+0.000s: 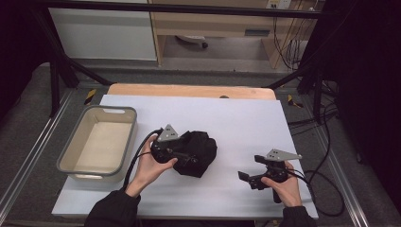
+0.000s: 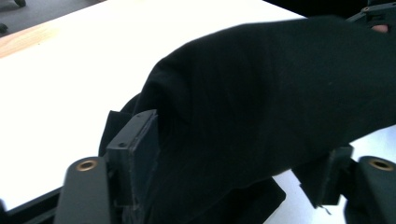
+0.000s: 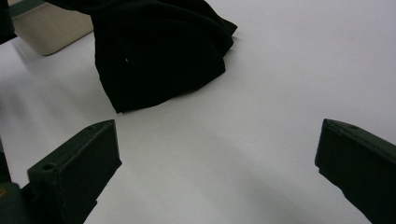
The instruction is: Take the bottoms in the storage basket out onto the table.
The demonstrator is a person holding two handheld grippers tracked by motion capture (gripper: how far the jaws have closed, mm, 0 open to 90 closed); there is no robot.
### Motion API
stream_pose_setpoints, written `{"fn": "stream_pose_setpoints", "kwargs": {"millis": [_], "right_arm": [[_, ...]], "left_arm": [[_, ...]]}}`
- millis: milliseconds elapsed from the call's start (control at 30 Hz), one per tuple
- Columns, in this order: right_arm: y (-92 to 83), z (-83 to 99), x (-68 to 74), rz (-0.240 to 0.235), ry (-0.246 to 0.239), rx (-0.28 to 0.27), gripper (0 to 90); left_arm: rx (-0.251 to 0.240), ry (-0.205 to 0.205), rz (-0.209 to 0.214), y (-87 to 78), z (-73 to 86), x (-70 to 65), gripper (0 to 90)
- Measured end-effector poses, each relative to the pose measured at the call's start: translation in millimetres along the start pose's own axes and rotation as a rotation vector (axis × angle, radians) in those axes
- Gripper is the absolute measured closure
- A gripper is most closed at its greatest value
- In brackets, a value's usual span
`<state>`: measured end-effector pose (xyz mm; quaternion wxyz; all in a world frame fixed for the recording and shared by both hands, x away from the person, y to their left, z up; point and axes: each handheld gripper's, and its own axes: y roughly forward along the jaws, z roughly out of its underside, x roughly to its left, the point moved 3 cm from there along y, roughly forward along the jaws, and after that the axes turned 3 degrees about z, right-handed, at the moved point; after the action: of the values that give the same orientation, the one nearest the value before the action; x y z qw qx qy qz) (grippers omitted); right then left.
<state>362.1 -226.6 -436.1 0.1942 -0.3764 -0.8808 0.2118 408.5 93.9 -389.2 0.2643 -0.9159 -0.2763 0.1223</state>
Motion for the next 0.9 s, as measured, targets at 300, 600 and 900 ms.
{"fn": "stream_pose_setpoints", "kwargs": {"millis": [300,600,900], "right_arm": [[0.0,0.0,0.1,0.001,-0.001,0.001,0.6],[0.3,-0.1,0.3,0.001,-0.002,0.000,0.6],[-0.2,-0.4,0.1,0.001,-0.001,-0.003,0.6]], "left_arm": [[0.017,0.001,-0.028,-12.1,1.2,2.9,17.8],[0.022,0.007,-0.047,-22.5,6.7,6.0,9.9],[0.028,0.006,-0.059,-36.4,12.4,10.0,7.8]]}}
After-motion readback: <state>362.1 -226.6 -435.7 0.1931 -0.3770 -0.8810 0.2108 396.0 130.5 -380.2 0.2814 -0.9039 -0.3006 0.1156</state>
